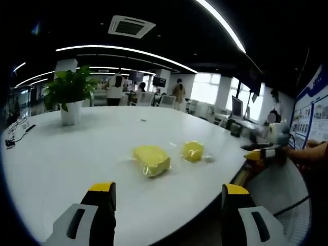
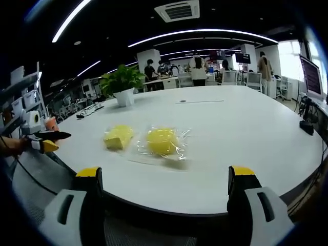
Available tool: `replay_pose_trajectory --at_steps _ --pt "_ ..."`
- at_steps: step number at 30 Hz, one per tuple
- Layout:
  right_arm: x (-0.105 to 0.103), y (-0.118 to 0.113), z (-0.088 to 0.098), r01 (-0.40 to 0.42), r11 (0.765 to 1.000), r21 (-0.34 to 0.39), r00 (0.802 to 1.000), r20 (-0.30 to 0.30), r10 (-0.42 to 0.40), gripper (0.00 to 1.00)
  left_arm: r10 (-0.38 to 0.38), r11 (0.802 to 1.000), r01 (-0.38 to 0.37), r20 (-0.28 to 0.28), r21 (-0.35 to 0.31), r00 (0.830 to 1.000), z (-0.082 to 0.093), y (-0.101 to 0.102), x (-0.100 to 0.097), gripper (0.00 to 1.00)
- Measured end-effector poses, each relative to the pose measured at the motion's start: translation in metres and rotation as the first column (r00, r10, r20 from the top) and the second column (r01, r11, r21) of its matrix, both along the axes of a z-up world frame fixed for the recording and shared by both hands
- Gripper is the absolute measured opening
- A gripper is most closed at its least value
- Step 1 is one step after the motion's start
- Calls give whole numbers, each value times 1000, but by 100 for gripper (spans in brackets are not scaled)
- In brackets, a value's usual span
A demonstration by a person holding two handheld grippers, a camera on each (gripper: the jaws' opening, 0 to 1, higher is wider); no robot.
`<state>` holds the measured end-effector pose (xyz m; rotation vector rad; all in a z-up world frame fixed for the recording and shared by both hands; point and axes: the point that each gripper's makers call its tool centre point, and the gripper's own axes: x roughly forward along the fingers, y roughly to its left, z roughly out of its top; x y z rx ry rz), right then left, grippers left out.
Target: Compare the silicone blocks by pressing each to a similar depth, holding the contact briefly, and releasing to observe deformation and rebound differences across the visible hardness samples.
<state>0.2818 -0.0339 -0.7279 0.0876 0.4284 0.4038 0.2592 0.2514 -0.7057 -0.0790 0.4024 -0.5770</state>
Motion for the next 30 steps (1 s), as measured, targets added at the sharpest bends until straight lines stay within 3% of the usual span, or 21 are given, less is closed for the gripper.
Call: replay_pose_trajectory --at_steps 3,6,14,21,30 --pt "0 0 0 0 1000 1 1000 -1 0 96 -6 1000 6 0 14 1000 0 3 2 84" --pt "-1 0 -2 -13 1000 -11 1000 -9 13 86 -21 999 21 -17 29 1000 -2 2 3 81" --pt "-1 1 0 -10 1000 -7 1000 0 10 87 -29 999 30 -16 42 999 3 3 12 81" --pt "0 0 0 -8 1000 -12 1000 5 8 89 -43 997 43 -13 66 999 4 2 32 81" --pt "1 -2 1 2 1000 -28 1000 13 -2 94 -22 1000 22 -36 -8 999 2 -2 71 84"
